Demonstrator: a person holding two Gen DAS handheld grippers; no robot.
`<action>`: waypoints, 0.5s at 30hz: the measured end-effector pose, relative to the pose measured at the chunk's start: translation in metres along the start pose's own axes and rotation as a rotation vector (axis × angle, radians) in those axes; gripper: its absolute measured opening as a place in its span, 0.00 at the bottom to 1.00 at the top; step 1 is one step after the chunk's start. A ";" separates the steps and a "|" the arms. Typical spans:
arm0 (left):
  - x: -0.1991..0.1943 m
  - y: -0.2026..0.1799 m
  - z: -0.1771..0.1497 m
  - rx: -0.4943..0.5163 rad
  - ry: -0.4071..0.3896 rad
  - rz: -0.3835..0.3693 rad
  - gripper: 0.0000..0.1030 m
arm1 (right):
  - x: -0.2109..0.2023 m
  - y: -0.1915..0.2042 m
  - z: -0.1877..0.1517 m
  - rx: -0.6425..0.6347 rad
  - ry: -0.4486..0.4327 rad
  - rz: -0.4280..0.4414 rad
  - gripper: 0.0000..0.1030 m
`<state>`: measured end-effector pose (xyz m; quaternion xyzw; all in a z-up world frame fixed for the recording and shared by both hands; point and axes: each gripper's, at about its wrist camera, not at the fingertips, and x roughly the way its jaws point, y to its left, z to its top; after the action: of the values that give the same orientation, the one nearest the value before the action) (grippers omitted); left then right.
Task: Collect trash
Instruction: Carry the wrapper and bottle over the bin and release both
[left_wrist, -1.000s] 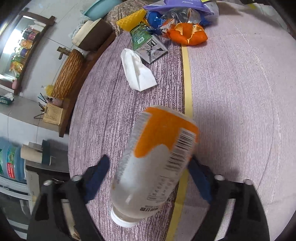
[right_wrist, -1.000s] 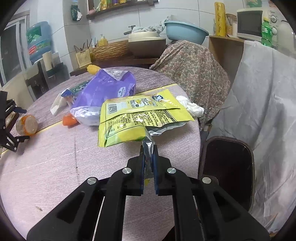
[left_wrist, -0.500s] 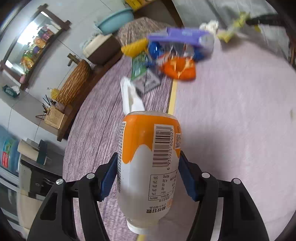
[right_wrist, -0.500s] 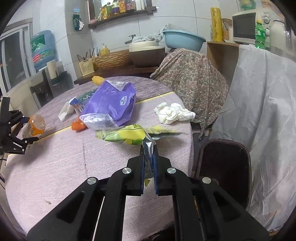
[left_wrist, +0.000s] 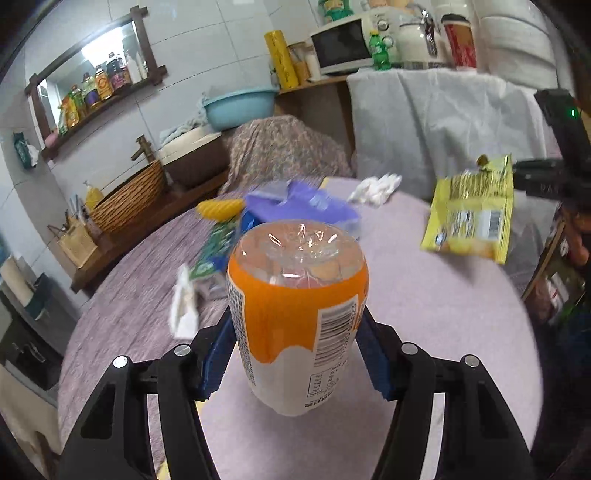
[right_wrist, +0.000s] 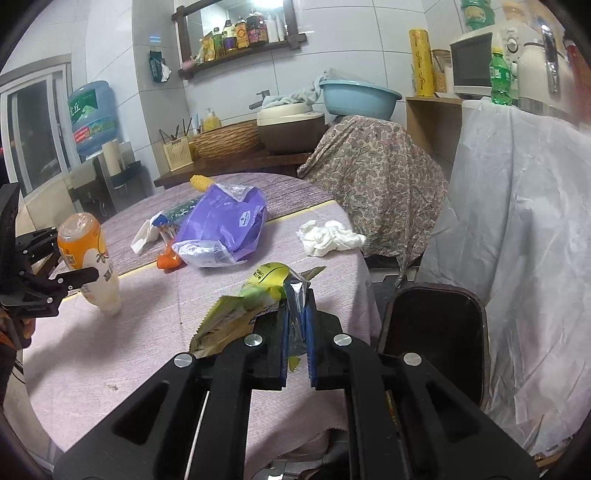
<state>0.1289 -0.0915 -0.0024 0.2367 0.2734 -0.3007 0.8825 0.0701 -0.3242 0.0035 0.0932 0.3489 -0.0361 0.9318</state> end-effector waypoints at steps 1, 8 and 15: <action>0.001 -0.005 0.006 -0.009 -0.014 -0.012 0.59 | -0.003 -0.003 0.000 0.005 -0.004 -0.002 0.08; 0.006 -0.048 0.055 -0.034 -0.116 -0.143 0.59 | -0.029 -0.046 0.002 0.065 -0.038 -0.058 0.08; 0.033 -0.106 0.106 -0.042 -0.176 -0.286 0.59 | -0.023 -0.108 -0.009 0.161 -0.018 -0.160 0.08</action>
<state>0.1169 -0.2414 0.0286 0.1498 0.2322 -0.4372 0.8559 0.0326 -0.4287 -0.0039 0.1394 0.3429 -0.1394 0.9184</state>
